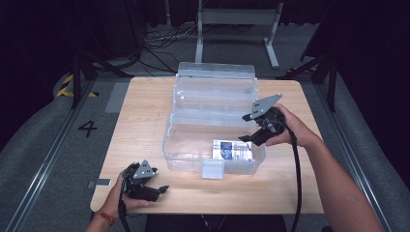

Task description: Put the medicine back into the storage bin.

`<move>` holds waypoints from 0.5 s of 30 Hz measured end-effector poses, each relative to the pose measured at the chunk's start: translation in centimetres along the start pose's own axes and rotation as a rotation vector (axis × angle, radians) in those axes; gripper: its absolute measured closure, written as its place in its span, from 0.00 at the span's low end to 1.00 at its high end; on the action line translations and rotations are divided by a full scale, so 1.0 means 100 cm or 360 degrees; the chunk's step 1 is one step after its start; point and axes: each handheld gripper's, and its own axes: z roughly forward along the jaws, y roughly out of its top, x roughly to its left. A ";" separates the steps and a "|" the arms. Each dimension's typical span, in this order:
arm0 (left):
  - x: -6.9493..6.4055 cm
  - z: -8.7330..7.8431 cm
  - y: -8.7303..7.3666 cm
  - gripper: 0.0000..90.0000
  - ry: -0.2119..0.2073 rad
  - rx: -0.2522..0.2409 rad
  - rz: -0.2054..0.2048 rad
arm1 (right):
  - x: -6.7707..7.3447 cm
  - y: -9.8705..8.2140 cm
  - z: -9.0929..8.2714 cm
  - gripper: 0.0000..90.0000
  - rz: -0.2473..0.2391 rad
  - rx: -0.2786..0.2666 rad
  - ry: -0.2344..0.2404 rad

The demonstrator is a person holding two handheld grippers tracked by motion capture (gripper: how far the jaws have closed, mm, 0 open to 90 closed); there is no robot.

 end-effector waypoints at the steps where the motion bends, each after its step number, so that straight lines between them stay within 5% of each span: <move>1: 0.000 -0.001 0.001 0.26 0.0008 -0.0011 0.0002 | -0.003 -0.001 -0.005 0.30 0.0016 -0.0015 -0.0026; 5: 0.002 -0.009 0.014 0.28 0.0026 -0.0081 0.0031 | -0.010 -0.003 -0.017 0.33 0.0030 -0.0043 -0.0127; 12: 0.002 -0.027 0.045 0.36 0.0020 -0.0207 0.0115 | -0.031 -0.013 -0.030 0.37 0.0163 -0.0126 -0.0248; 15: 0.001 -0.030 0.056 0.38 0.0064 -0.0121 0.0183 | -0.043 -0.014 -0.034 0.37 0.0232 -0.0164 -0.0304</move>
